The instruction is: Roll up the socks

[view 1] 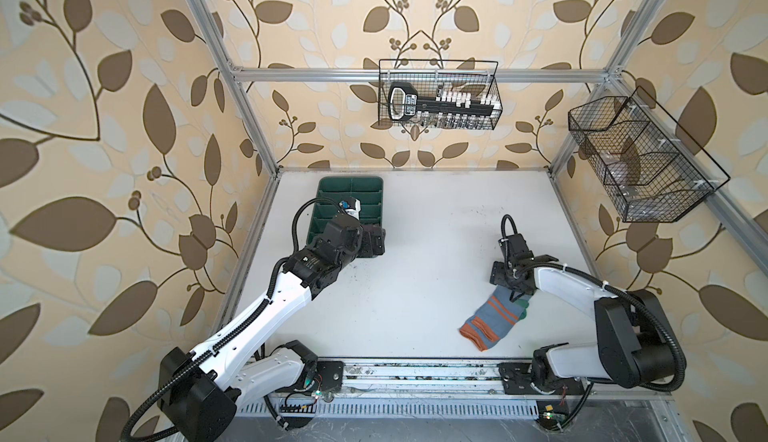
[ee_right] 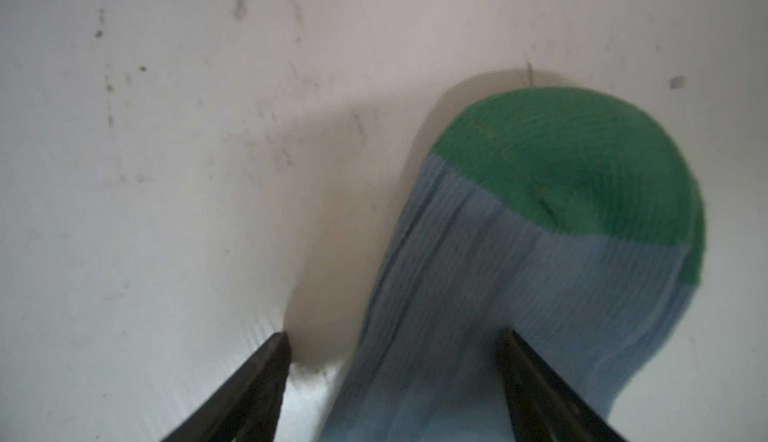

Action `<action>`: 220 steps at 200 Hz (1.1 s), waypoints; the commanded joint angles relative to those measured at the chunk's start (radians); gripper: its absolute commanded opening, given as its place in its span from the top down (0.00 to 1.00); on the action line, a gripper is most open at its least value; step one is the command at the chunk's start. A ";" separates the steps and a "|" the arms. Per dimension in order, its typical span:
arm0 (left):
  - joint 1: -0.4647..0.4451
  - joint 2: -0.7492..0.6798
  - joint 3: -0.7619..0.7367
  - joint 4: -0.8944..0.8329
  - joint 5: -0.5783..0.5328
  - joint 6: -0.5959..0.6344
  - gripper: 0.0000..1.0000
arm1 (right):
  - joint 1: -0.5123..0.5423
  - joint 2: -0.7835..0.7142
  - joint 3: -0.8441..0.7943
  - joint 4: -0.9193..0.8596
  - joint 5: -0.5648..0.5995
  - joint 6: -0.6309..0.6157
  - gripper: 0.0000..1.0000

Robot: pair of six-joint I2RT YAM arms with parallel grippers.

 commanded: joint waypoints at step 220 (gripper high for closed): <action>-0.012 0.048 0.070 -0.095 0.109 -0.015 0.01 | 0.265 0.379 0.708 0.105 -0.205 -0.139 0.16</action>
